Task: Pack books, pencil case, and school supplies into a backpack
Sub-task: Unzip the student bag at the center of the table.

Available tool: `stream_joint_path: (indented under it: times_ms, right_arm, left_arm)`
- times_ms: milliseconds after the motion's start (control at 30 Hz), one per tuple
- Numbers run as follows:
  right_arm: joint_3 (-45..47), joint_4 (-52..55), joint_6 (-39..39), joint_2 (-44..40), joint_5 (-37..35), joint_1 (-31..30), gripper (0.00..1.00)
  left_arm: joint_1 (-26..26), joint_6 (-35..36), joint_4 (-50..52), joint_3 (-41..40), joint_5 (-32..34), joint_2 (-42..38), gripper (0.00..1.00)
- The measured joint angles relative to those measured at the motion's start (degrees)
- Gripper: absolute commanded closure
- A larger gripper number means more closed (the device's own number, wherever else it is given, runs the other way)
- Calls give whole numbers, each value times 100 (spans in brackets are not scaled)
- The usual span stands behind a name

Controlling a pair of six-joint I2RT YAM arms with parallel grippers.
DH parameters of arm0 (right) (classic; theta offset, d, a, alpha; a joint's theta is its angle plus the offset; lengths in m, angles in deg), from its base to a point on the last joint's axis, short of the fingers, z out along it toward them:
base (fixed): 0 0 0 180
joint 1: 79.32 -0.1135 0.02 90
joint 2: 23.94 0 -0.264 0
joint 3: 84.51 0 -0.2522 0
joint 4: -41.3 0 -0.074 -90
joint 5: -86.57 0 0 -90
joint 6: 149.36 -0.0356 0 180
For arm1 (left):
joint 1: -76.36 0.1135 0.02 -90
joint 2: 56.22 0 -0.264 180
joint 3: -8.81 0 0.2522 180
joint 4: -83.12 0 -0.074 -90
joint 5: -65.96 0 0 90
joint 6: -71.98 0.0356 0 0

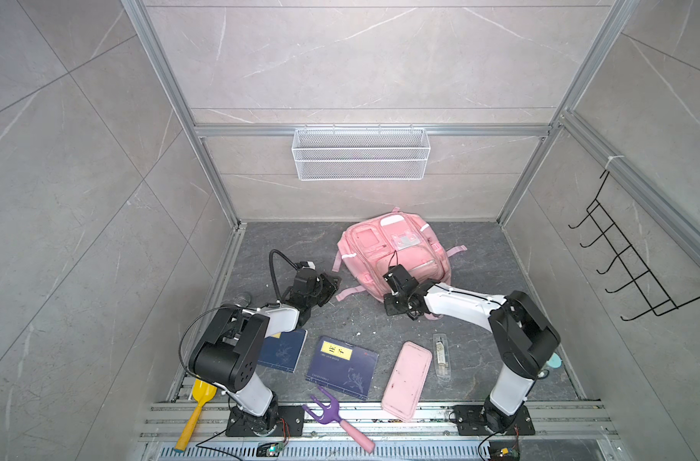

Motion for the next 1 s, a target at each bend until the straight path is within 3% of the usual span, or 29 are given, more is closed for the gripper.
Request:
stream_joint_path:
  times_ms: [167,333,467,700,867,1000]
  right_arm:
    - [431,234,-4,-479,-114,144,100]
    - [726,262,-66,-619,-131,133,100]
    - [800,260,-114,-695,-129,133,100]
    - [874,260,-192,-879,-127,133,100]
    - [997,258,-195,-1034,-105,133,100]
    - [1058,256,-195,-1054,-63,133,100]
  left_arm:
    - [-254,1104,1360,946,20,-162,74]
    - [-431,2162,2450,2656,63,98,60]
    - [-254,2726,3270,4266,59,1049,56]
    - [105,3674,4933,7079,-11,3410,56]
    - [240,4083,5606,7941,-260,4258,56]
    - [260,4242,5661,8111,-538,4454,56]
